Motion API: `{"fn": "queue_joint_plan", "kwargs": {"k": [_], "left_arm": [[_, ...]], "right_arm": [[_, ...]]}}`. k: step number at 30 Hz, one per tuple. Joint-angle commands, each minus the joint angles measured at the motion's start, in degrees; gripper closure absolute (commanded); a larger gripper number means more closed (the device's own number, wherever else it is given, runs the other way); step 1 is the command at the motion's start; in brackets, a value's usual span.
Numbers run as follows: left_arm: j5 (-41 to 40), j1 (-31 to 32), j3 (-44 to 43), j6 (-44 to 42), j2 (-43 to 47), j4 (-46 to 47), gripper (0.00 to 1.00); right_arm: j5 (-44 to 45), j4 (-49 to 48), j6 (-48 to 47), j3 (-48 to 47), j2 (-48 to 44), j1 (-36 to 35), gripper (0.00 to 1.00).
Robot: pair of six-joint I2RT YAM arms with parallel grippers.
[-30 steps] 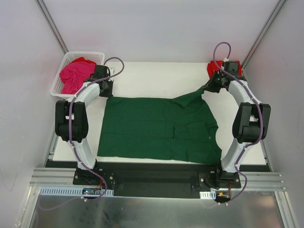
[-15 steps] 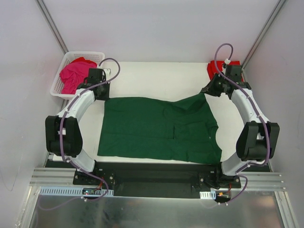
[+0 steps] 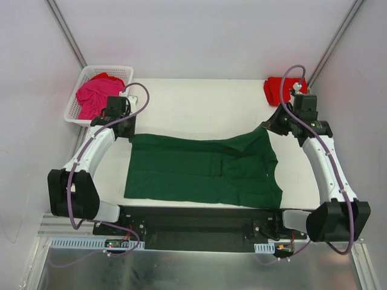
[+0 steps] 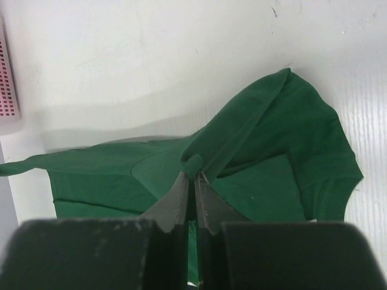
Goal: Fold and stack the t-shirts
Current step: Fold the other side of the tshirt into a rectangle
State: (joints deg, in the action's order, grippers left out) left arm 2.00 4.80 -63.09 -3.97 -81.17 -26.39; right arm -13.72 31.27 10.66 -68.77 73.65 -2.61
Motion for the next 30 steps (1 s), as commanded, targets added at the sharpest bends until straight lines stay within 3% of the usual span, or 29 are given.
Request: {"fn": "queue_joint_plan", "kwargs": {"k": [1, 16, 30], "left_arm": [[-3.3, -0.1, 1.0, -0.8, 3.0, -1.7, 1.0], [-2.7, -0.1, 3.2, 1.0, 7.5, -5.1, 1.0], [-4.5, -0.1, 4.8, 5.6, 14.0, -11.3, 1.0]], "right_arm": [[1.9, 5.5, -1.6, 2.0, -6.3, -0.8, 0.99], [5.4, 14.7, 2.1, 13.0, -24.4, -8.2, 0.99], [11.2, 22.1, 6.9, 16.9, -33.6, -15.2, 0.99]]}}
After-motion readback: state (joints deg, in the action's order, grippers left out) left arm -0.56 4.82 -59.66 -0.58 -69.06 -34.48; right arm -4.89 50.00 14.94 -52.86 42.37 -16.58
